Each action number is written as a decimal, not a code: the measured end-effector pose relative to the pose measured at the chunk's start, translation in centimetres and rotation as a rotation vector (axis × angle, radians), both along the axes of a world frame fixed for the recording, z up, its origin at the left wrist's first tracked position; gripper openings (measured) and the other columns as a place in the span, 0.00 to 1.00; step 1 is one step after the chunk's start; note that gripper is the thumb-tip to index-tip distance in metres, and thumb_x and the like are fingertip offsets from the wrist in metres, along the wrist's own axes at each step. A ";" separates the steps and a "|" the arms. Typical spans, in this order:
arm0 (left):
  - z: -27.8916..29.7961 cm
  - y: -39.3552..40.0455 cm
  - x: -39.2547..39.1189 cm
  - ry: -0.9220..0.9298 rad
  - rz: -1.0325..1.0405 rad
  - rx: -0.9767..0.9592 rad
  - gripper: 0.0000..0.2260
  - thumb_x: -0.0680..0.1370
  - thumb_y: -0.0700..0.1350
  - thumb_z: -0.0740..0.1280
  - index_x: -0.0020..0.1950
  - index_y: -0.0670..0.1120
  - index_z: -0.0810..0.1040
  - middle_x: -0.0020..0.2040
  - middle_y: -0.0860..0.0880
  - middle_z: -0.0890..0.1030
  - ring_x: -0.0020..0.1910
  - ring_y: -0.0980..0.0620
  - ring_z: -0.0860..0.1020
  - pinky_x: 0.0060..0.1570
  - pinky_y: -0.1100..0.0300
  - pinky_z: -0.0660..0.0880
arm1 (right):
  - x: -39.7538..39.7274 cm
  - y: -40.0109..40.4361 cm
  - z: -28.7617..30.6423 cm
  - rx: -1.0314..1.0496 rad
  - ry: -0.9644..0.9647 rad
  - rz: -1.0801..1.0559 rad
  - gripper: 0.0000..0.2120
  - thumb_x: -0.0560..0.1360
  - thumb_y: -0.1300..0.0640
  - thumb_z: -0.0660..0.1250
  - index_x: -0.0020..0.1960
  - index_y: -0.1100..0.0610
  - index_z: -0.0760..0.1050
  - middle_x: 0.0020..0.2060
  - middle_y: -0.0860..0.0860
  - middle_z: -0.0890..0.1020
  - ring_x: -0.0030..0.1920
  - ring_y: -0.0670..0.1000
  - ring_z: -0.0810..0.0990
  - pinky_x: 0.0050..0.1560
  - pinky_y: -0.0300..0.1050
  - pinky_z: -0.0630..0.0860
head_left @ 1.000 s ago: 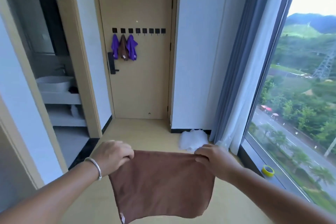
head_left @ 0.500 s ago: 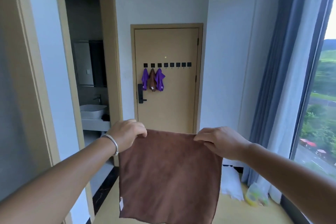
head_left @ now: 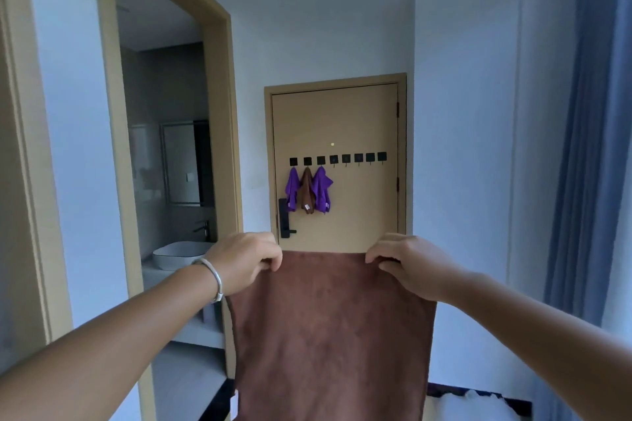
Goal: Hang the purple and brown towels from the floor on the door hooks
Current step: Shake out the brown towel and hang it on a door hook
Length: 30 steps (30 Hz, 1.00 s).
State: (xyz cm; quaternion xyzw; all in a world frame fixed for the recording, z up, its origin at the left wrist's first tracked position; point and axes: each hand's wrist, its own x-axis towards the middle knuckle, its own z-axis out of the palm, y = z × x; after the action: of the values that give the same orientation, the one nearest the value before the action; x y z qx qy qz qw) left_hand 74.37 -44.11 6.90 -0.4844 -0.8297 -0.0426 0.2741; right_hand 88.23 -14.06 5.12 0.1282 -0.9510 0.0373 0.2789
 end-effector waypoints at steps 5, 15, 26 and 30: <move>1.1 5.9 -5.5 0.044 -0.024 -0.064 0.13 0.77 0.37 0.64 0.52 0.56 0.75 0.52 0.62 0.71 0.48 0.61 0.70 0.46 0.61 0.70 | -6.2 5.2 1.5 0.036 -0.018 0.005 0.21 0.79 0.65 0.57 0.61 0.43 0.75 0.58 0.37 0.76 0.55 0.39 0.74 0.52 0.25 0.63; 0.6 15.5 -20.2 0.166 0.041 -0.104 0.23 0.74 0.32 0.61 0.57 0.58 0.77 0.55 0.62 0.77 0.54 0.55 0.72 0.57 0.60 0.65 | -19.2 12.2 2.1 0.099 0.008 -0.095 0.20 0.76 0.63 0.58 0.61 0.44 0.77 0.59 0.39 0.78 0.57 0.44 0.76 0.55 0.38 0.71; 0.6 25.1 -41.0 0.067 0.177 0.079 0.07 0.77 0.46 0.65 0.50 0.56 0.82 0.51 0.57 0.80 0.49 0.53 0.79 0.44 0.60 0.73 | -41.1 18.4 2.2 0.108 0.239 -0.178 0.19 0.73 0.67 0.63 0.54 0.47 0.82 0.51 0.41 0.83 0.47 0.42 0.65 0.49 0.40 0.68; 0.9 28.4 -48.7 0.098 0.266 0.048 0.13 0.74 0.39 0.63 0.48 0.54 0.83 0.45 0.54 0.82 0.43 0.50 0.80 0.35 0.61 0.67 | -48.8 20.0 2.2 0.123 0.282 -0.226 0.18 0.71 0.67 0.65 0.51 0.48 0.83 0.48 0.41 0.84 0.43 0.44 0.64 0.43 0.40 0.66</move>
State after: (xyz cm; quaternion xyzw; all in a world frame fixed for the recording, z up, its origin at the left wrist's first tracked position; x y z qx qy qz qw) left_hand 25.66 -15.70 7.84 -0.3648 -0.8710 -0.0021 0.3290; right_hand 39.45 5.93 7.30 0.0413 -0.9113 -0.0708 0.4035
